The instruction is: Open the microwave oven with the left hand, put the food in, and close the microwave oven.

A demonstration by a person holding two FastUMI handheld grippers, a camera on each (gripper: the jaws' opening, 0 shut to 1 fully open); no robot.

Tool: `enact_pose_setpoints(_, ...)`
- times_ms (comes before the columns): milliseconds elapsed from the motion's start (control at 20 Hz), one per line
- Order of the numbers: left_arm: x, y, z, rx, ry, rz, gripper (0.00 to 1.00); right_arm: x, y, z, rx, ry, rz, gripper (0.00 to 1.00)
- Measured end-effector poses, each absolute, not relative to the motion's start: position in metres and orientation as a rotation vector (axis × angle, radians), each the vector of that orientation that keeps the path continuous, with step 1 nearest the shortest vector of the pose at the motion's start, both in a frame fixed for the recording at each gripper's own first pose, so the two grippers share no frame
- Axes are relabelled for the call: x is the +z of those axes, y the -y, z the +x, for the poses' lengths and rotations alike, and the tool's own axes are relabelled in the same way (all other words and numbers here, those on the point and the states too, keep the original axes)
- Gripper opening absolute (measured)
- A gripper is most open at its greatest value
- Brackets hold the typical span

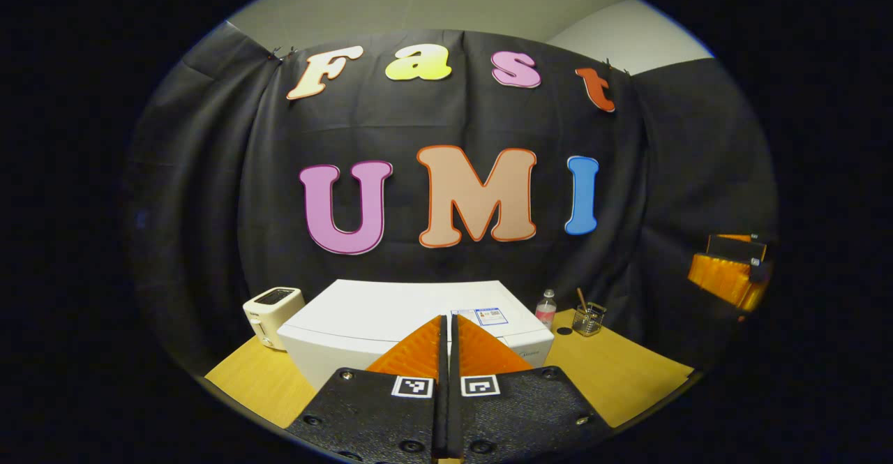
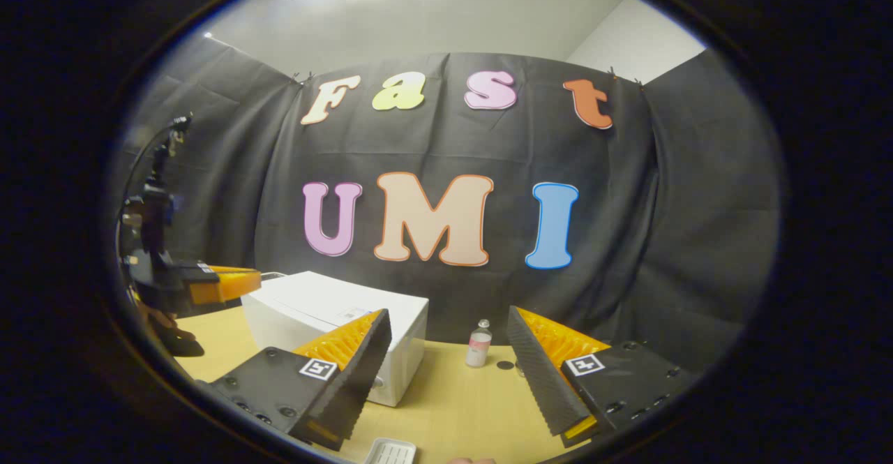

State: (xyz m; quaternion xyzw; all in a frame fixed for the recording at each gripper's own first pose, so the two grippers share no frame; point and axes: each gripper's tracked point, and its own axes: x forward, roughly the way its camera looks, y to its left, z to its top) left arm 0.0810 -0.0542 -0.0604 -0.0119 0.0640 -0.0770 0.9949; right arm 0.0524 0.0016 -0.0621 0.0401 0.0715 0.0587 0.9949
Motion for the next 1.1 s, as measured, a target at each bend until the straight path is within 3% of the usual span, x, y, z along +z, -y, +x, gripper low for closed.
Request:
enact_pose_setpoints(300, -0.015, 0.036, 0.034, -0.136, -0.079, -0.023, 0.01, -0.049, -0.016, 0.043, 0.143, -0.125, 0.086, 0.96)
enact_pose_setpoints(350, -0.011, 0.035, 0.032, -0.142, -0.067, -0.02, 0.05, -0.048, -0.018, 0.042, 0.148, -0.122, 0.087, 0.96)
enact_pose_setpoints(450, -0.009, 0.03, 0.021, -0.134, -0.064, 0.007, 0.96, -0.043, -0.022, 0.038, 0.155, -0.117, 0.098, 0.96)
enact_pose_setpoints(500, -0.012, 0.025, 0.017, -0.121, -0.069, 0.022, 0.89, -0.041, -0.023, 0.037, 0.154, -0.115, 0.101, 0.96)
enact_pose_setpoints(550, -0.012, 0.024, 0.013, -0.115, -0.069, 0.029, 0.99, -0.04, -0.024, 0.035, 0.155, -0.113, 0.103, 0.96)
enact_pose_setpoints(1100, -0.005, 0.02, -0.009, -0.099, -0.059, 0.02, 0.98, -0.033, -0.023, 0.019, 0.147, -0.103, 0.106, 0.96)
